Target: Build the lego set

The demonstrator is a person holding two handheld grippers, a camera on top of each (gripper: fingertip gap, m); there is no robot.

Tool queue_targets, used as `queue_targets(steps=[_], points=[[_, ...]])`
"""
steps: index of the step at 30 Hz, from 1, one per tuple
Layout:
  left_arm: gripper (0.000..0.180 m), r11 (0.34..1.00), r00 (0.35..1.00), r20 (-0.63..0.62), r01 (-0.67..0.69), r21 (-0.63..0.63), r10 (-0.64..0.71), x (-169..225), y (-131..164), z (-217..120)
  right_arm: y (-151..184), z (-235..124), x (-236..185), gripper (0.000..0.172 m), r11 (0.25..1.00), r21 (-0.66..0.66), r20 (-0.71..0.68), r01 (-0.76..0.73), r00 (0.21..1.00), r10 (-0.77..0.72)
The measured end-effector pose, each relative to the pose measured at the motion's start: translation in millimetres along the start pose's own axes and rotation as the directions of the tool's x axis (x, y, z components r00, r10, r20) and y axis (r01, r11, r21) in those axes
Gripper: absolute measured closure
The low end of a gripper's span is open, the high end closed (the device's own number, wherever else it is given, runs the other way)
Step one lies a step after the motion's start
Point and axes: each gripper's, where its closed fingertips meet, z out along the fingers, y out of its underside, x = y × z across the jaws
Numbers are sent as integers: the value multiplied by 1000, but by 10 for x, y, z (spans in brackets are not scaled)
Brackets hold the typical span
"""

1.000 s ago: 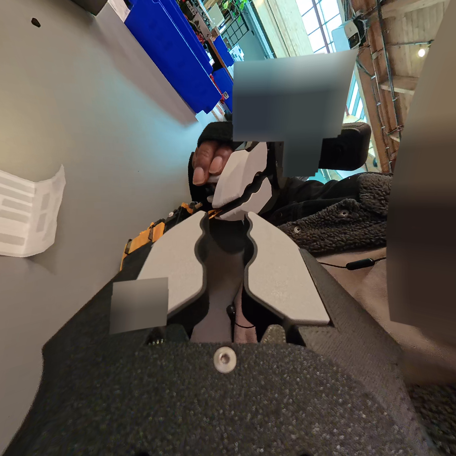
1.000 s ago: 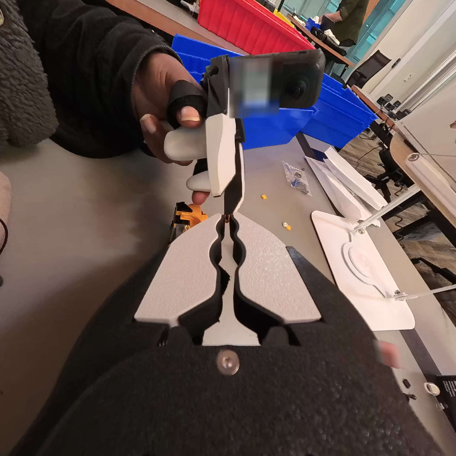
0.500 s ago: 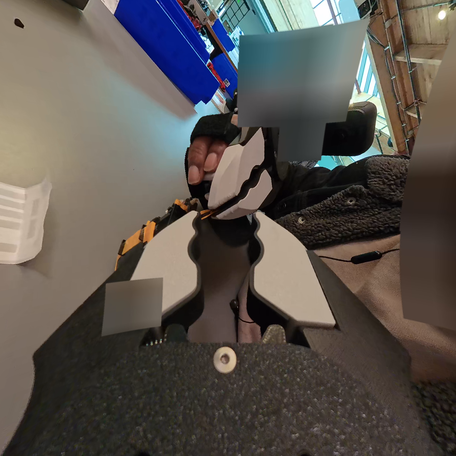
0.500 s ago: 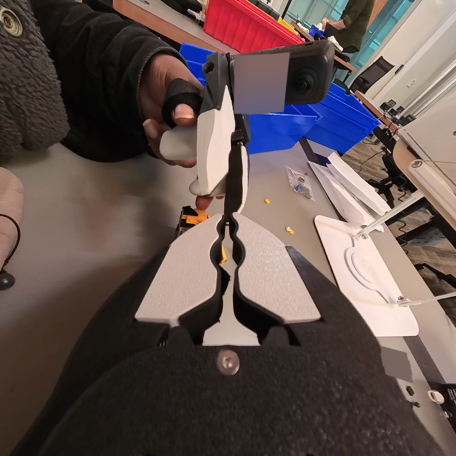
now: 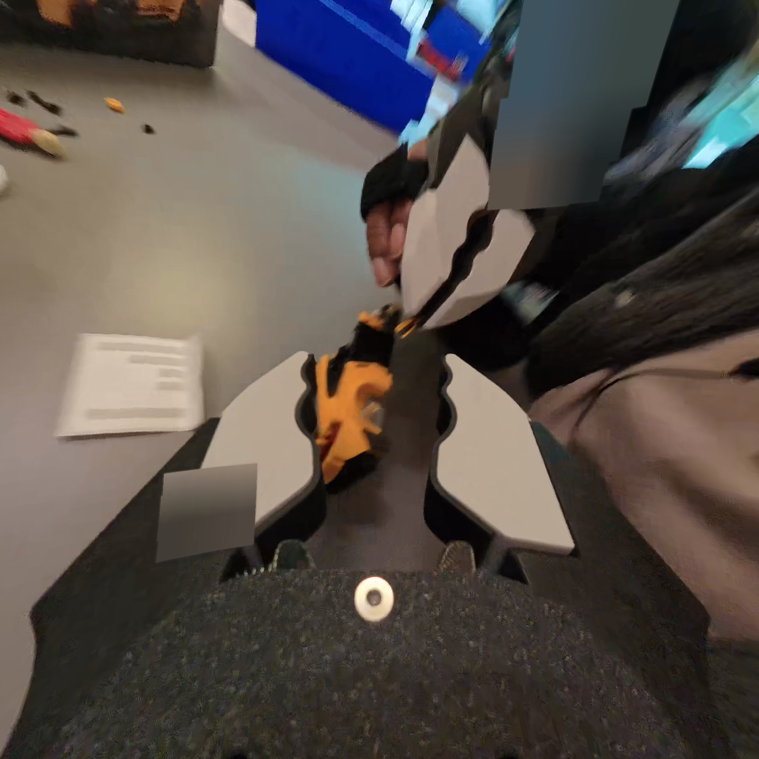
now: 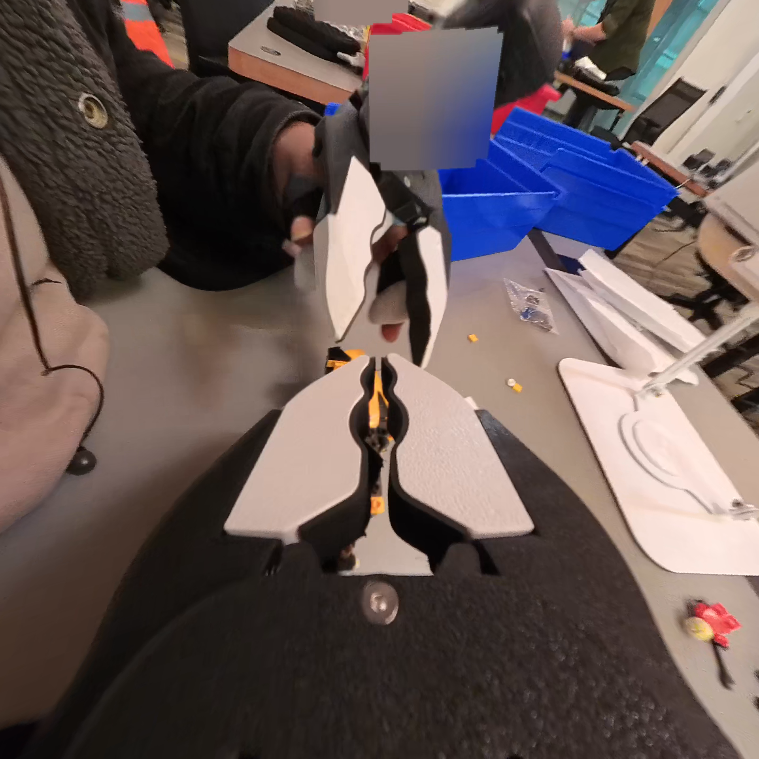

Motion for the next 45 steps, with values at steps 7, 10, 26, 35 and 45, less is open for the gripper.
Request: queue_targets(steps=[7, 10, 26, 35, 45], points=[[112, 946, 959, 70, -258, -198, 276, -152, 372, 98, 164, -8, -123, 167, 997, -42, 135, -66, 988, 71], [118, 933, 948, 61, -294, -209, 313, -192, 442, 169, 190, 23, -152, 166, 997, -54, 178, -55, 982, 64], [139, 907, 915, 55, -386, -171, 400, -216, 463, 214, 279, 130, -210, 166, 995, -89, 285, -42, 956, 66], [139, 909, 916, 57, -384, -164, 397, -216, 464, 206, 316, 130, -204, 164, 986, -163, 288, -43, 954, 89], [139, 915, 921, 59, -371, -158, 384, -215, 465, 203, 312, 155, -199, 164, 978, -198, 277, -61, 954, 115]])
